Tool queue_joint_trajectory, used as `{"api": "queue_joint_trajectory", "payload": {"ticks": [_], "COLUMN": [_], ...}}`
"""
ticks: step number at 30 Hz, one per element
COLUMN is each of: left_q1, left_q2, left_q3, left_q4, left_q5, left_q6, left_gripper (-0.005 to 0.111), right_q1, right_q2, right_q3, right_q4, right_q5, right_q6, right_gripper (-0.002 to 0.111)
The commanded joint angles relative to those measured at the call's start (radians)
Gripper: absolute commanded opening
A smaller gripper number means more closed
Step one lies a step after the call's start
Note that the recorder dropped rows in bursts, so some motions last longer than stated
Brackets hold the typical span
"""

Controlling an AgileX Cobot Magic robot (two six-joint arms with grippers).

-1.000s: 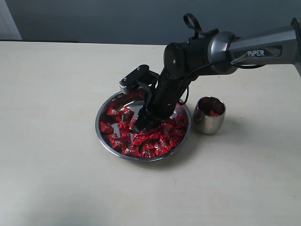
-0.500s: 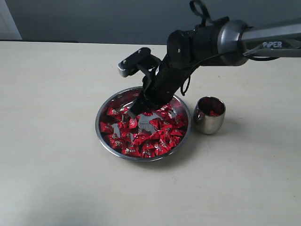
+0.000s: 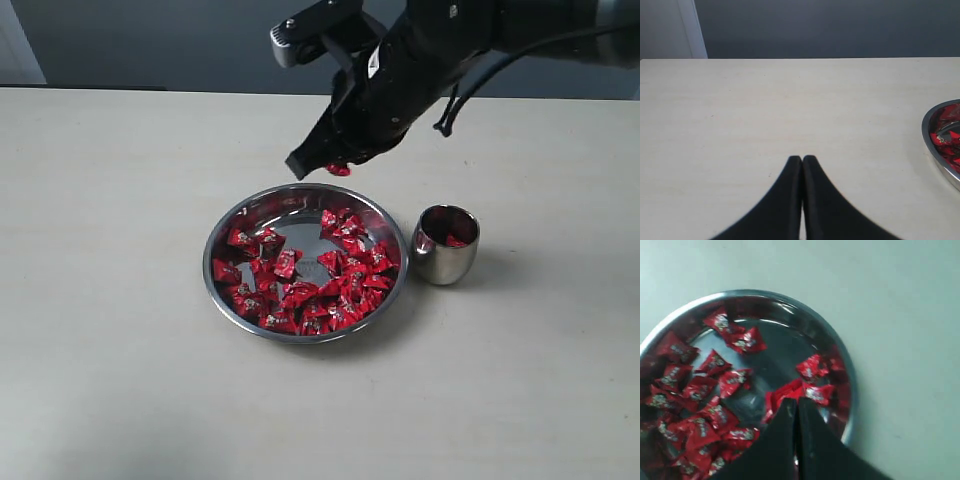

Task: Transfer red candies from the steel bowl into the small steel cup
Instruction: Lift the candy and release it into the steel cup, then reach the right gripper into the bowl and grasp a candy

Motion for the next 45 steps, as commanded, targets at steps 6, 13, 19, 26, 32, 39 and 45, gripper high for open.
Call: {"api": "queue_joint_trajectory", "payload": {"ticks": [6,13,19,26,32,39,45], "left_q1": [-0.005,-0.005,-0.005,-0.005,-0.005,-0.005,-0.005], "left_q2": [-0.007,-0.007,-0.007,-0.007,-0.007,-0.007,-0.007], "left_q3": [0.003,0.003,0.003,0.003,0.003,0.003,0.003], "left_q4": [0.002,0.002,0.002,0.002,0.002,0.002,0.002], "left_q5": [-0.004,-0.004,-0.004,-0.004,-0.004,-0.004,-0.004], "left_q6": [-0.002,-0.002,-0.002,-0.002,-0.002,-0.002,-0.002], "left_gripper": [0.0,0.0,0.0,0.0,0.0,0.0,0.0], "right_q1": [-0.004,-0.048,-0.122,-0.132,-0.132,-0.132,-0.127], "right_q2": [-0.084,-0.087,-0.092,-0.097,-0.095,-0.095,-0.095], "right_q3": [-0.003,0.062,0.177,0.209,0.209,0.209,0.209], "right_q4": [-0.316,-0.31,-0.236,-0.218,-0.228,-0.251,-0.107], "right_q5": [0.208,0.228,0.131,0.076,0.065,0.034,-0.052], "right_q6": [0.249,0.264,0.264,0.262,0.24,0.238,0.18], "right_gripper": [-0.001,-0.001,-0.001,-0.001,0.009,0.026,0.026]}}
